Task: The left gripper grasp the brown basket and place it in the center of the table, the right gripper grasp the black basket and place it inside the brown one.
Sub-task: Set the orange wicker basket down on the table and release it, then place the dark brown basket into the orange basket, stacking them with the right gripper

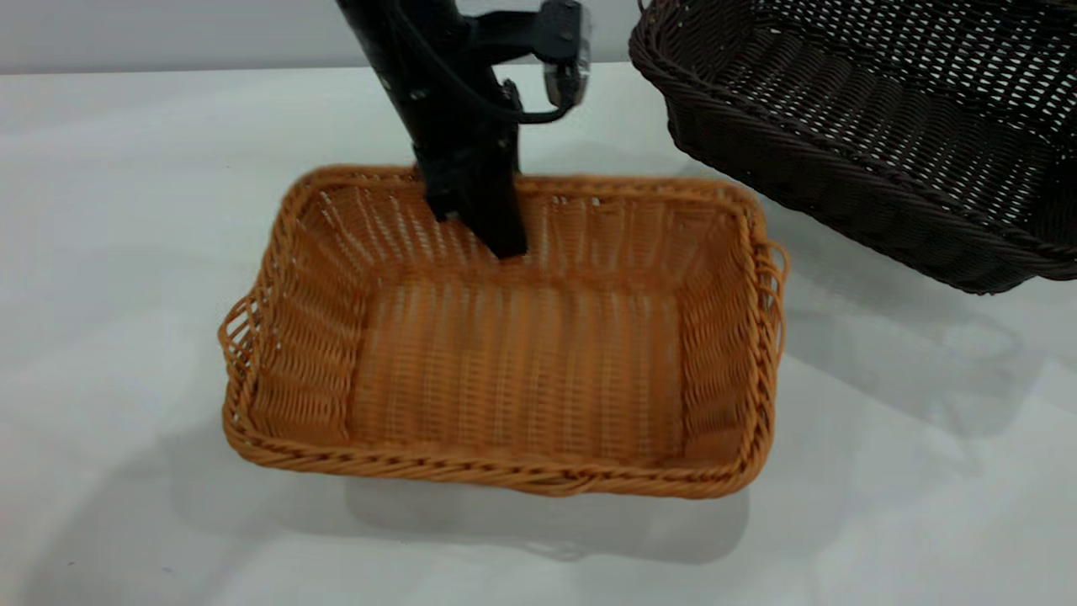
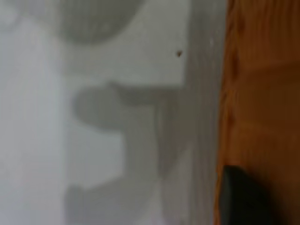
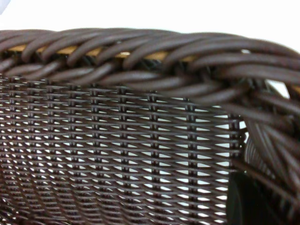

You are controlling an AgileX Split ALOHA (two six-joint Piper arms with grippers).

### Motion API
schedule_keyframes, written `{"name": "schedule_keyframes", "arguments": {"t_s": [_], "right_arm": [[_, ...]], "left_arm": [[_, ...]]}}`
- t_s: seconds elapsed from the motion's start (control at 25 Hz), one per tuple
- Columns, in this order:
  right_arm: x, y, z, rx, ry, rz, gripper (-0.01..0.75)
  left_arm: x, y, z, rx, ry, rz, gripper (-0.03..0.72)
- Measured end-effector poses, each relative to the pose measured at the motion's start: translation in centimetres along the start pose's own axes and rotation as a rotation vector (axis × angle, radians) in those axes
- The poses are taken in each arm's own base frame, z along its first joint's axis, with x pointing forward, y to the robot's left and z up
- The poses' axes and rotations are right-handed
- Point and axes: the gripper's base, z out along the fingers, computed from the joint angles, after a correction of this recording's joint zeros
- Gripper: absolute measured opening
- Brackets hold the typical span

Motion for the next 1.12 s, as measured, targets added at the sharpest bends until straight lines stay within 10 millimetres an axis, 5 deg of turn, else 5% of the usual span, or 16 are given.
{"name": "schedule_keyframes", "arguments": {"t_s": [0.32, 0.52, 0.72, 0.88, 1.12], "right_arm": [[0.2, 0.3, 0.0, -0.036, 0.023, -0.001, 0.087], [-0.4, 1.3, -0.2, -0.101, 0.042, -0.041, 0.087], [-0.8, 5.4, 0.0, -0.217, 0.122, -0.103, 0.087], [1.4, 9.7, 1.1, -0.217, 0.263, -0.224, 0.087], [6.7, 14.5, 2.4, -0.175, 0.438, -0.359, 0.087]], "left_arm": [[-0.1, 0.6, -0.8, -0.077, 0.014, -0.159, 0.518], [1.5, 2.2, -6.0, -0.211, -0.015, -0.42, 0.535], [5.8, 3.8, -11.5, -0.316, -0.085, -0.732, 0.537], [9.2, 4.7, -12.8, -0.358, -0.1, -0.842, 0.537], [10.6, 5.3, -13.5, -0.4, -0.118, -0.875, 0.537]]}}
